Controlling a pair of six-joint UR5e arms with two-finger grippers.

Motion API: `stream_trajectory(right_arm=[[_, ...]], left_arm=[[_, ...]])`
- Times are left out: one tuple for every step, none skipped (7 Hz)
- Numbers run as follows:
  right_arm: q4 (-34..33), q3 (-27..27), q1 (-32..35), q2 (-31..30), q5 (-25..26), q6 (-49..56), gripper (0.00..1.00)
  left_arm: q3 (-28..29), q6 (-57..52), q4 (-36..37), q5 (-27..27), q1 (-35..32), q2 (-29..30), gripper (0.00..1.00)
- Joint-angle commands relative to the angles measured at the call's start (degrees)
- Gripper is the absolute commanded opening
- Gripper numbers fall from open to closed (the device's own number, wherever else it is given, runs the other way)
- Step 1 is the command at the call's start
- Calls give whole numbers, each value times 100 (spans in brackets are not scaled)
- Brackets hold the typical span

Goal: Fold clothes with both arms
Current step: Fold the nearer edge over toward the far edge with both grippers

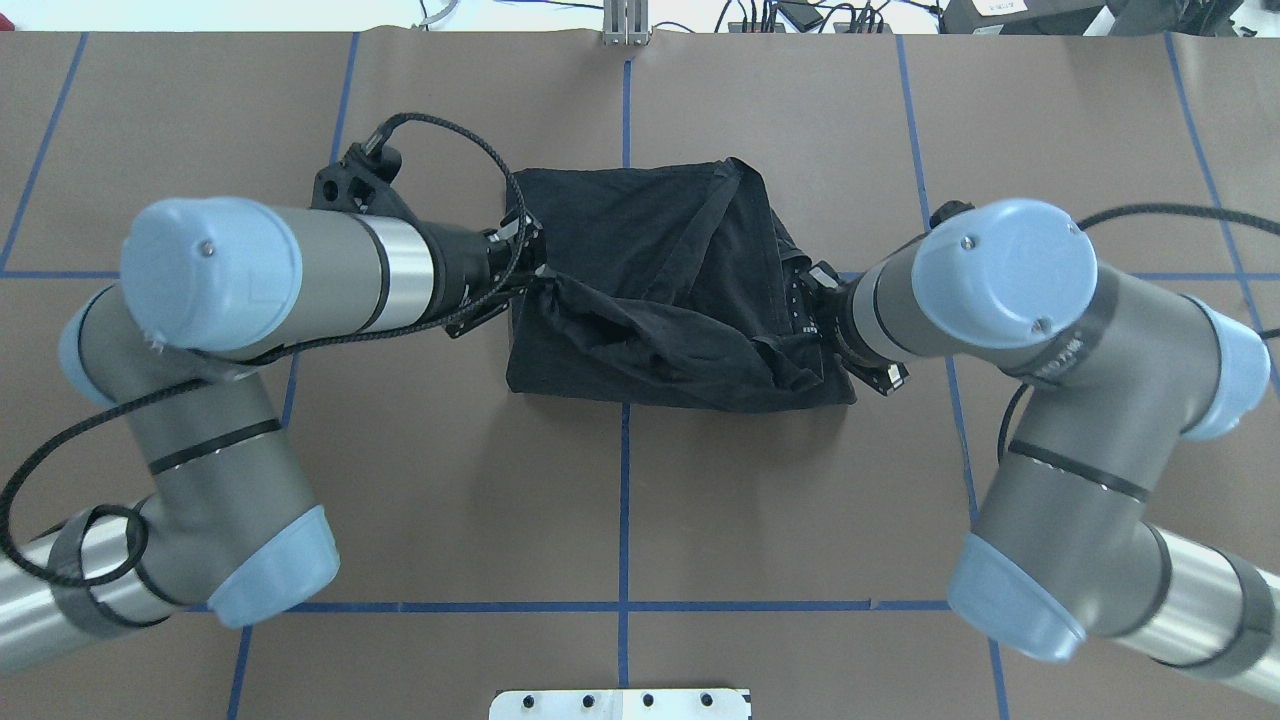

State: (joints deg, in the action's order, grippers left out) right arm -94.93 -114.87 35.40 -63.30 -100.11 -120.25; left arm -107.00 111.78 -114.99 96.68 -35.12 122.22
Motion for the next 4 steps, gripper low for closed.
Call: stream_trajectory(right_arm=[[53, 1810, 685, 1104, -464, 824, 0], [706, 3159, 949, 1788, -640, 1193, 0], [1826, 4616, 1134, 2265, -711, 1423, 99], [2377, 6041, 1319, 3157, -781, 1791, 100]], left_arm=[[1463, -602, -302, 123, -651, 564, 0], [2602, -762, -1009, 114, -871, 845, 2], [4049, -1146, -1852, 96, -1030, 1326, 80], [4568, -1315, -2078, 88, -1241, 1627, 99]])
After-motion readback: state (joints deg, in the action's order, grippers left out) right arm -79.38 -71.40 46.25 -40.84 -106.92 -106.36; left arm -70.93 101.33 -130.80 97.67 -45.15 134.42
